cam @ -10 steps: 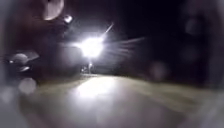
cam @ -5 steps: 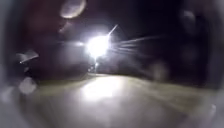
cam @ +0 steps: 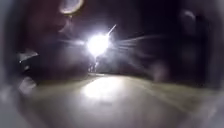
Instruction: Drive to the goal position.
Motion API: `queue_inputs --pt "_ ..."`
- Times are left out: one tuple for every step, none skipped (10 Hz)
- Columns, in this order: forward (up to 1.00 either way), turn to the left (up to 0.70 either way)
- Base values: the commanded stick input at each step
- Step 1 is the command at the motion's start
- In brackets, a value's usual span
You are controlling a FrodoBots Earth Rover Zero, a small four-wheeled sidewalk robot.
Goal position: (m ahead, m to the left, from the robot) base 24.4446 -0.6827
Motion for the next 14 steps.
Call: queue_inputs --pt "1.0 0.02" --pt "1.0 0.02" --pt "1.0 0.02" --pt "1.0 0.02" --pt "1.0 0.01" --pt "1.0 0.0" --pt "1.0 0.0" --pt "1.0 0.0" --pt "1.0 0.0" --pt "1.0 0.0" --pt "1.0 0.0" --pt "1.0 0.0" --pt "1.0 0.0" --pt "1.0 0.01"
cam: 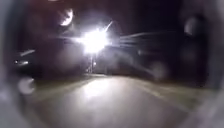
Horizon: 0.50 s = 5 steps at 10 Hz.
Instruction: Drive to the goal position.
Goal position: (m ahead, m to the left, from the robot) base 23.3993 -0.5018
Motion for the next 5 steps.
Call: queue_inputs --pt "1.0 0.02" --pt "1.0 0.03" --pt "1.0 0.05" --pt "1.0 0.05" --pt "1.0 0.07"
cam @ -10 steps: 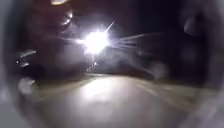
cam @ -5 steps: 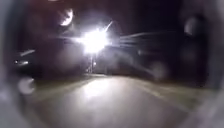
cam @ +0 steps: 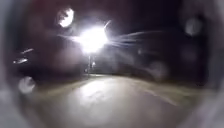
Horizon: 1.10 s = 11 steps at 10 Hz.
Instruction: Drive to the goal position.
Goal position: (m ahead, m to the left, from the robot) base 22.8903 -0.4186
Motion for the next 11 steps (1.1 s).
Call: queue_inputs --pt "1.0 0.1" --pt "1.0 0.13" --pt "1.0 0.13" --pt "1.0 0.13" --pt "1.0 0.12" --pt "1.0 0.13" --pt "1.0 0.13" --pt "1.0 0.11" --pt "1.0 0.1" --pt "1.0 0.09" --pt "1.0 0.11"
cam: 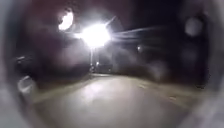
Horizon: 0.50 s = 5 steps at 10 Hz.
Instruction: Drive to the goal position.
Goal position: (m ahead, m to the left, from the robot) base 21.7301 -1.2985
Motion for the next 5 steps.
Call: queue_inputs --pt "1.0 0.14" --pt "1.0 0.16" --pt "1.0 0.16" --pt "1.0 0.17" --pt "1.0 0.18"
